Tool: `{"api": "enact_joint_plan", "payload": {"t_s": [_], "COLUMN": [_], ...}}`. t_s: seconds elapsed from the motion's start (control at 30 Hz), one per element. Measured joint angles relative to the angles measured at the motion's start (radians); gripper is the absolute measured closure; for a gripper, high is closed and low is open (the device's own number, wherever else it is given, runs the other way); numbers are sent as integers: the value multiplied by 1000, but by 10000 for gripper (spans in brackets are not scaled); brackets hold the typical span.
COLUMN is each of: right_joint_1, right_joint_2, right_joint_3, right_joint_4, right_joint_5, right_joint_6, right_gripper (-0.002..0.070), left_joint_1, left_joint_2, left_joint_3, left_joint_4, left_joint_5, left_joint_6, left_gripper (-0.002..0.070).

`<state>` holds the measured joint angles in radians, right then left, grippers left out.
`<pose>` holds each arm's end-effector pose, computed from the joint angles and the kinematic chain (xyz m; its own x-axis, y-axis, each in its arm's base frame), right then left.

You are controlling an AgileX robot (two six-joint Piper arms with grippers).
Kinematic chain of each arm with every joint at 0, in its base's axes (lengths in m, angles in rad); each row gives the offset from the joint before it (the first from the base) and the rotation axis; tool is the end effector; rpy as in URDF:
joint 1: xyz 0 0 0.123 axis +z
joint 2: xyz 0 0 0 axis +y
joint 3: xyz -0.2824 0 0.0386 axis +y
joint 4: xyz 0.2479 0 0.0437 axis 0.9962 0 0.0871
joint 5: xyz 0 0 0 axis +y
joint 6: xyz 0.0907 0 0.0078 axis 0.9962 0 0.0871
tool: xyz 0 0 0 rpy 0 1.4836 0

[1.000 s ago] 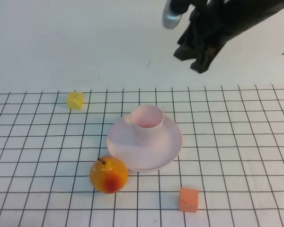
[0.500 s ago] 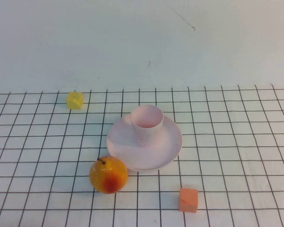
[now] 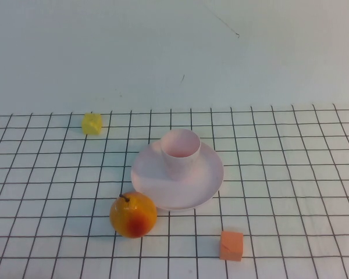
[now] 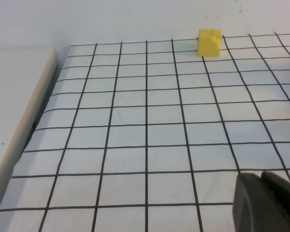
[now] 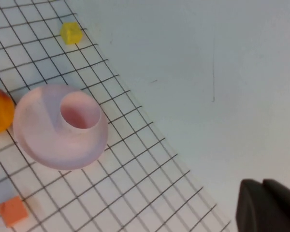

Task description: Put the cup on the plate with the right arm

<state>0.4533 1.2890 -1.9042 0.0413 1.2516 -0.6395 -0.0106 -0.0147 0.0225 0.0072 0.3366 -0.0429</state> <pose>0.1902 0.0966 0.5362 -0.1058 -0.7032 -0.7030 -0.6539 0.5818 -0.4836 0.0533 -0.0003 0.1759 -0.2545 -0.0334 -0.9665 -0.0009 0.9994 -0.0343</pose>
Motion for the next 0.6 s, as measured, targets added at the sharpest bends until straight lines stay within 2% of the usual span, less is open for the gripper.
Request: {"api": "enact_joint_plan", "payload": {"t_s": [0.13, 0.2, 0.27, 0.43, 0.6], "right_joint_1": [-27, -49, -74, -180, -312], "right_joint_2": [-92, -194, -320, -720, -1027], "right_joint_3": [126, 262, 421, 899, 1267], "right_joint_4": [10, 12, 14, 14, 10], "right_joint_5": [0, -10, -90, -444, -573], "right_joint_6": [242, 311, 333, 351, 353], "right_gripper": [678, 678, 678, 678, 678], "left_joint_1": [0, 0, 0, 0, 0], "left_joint_2": [0, 0, 0, 0, 0], "left_joint_3": [0, 0, 0, 0, 0], "left_joint_4": [0, 0, 0, 0, 0], "left_joint_5": [0, 0, 0, 0, 0], "left_joint_6": [0, 0, 0, 0, 0], "left_gripper": [678, 678, 678, 678, 678]}}
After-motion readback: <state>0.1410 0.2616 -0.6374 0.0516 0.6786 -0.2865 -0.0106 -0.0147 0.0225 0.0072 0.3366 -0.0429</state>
